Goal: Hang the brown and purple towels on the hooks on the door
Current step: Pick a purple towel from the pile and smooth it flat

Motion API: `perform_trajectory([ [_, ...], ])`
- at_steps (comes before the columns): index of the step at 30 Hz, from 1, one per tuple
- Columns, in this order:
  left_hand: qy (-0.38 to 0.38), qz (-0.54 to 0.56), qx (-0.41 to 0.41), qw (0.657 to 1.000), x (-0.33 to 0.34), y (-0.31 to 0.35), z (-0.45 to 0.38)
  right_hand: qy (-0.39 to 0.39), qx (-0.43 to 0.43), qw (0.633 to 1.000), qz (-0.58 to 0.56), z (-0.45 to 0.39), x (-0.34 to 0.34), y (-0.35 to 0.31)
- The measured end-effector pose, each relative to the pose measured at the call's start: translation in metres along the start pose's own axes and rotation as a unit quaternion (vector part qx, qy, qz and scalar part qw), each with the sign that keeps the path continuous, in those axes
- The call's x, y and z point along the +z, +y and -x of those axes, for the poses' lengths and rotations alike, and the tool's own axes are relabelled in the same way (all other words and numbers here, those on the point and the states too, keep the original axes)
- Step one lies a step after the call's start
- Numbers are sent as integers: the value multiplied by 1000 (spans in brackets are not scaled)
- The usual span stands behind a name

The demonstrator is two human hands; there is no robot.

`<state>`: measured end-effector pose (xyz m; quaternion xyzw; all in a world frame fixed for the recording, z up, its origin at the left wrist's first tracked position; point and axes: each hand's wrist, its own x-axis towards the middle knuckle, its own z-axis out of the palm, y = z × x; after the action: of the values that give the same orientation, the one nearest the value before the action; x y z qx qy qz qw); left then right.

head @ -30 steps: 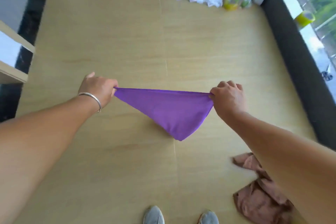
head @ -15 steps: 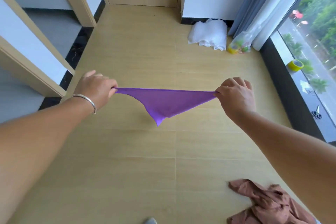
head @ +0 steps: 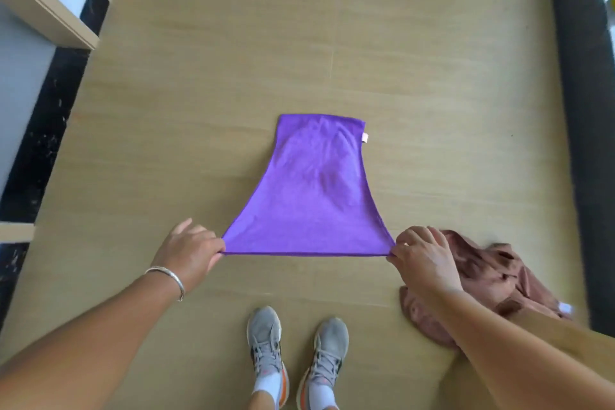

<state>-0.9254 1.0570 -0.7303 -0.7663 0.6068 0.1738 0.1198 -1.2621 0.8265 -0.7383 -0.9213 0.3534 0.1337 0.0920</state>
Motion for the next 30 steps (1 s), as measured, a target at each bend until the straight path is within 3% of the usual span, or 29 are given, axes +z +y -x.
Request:
perform_trajectory([
  [7, -149, 33, -11, 988, 118, 14, 3, -78, 16, 997, -18, 39, 111, -9],
  [15, -45, 96, -11, 994, 164, -7, -101, -61, 107, 992, -31, -38, 187, 20],
  [22, 45, 31, -36, 998, 227, -36, -275, 45, 147, 987, -53, -182, 263, 69],
  [26, 56, -29, -43, 997, 265, -47, -367, 66, 183, 980, -50, -269, 314, 93],
  [28, 108, -3, -53, 993, 289, -42, -392, 95, 191, 974, -71, -296, 342, 95],
  [30, 185, 57, 7, 981, 315, -24, -392, 132, 160, 972, -110, -300, 368, 90],
])
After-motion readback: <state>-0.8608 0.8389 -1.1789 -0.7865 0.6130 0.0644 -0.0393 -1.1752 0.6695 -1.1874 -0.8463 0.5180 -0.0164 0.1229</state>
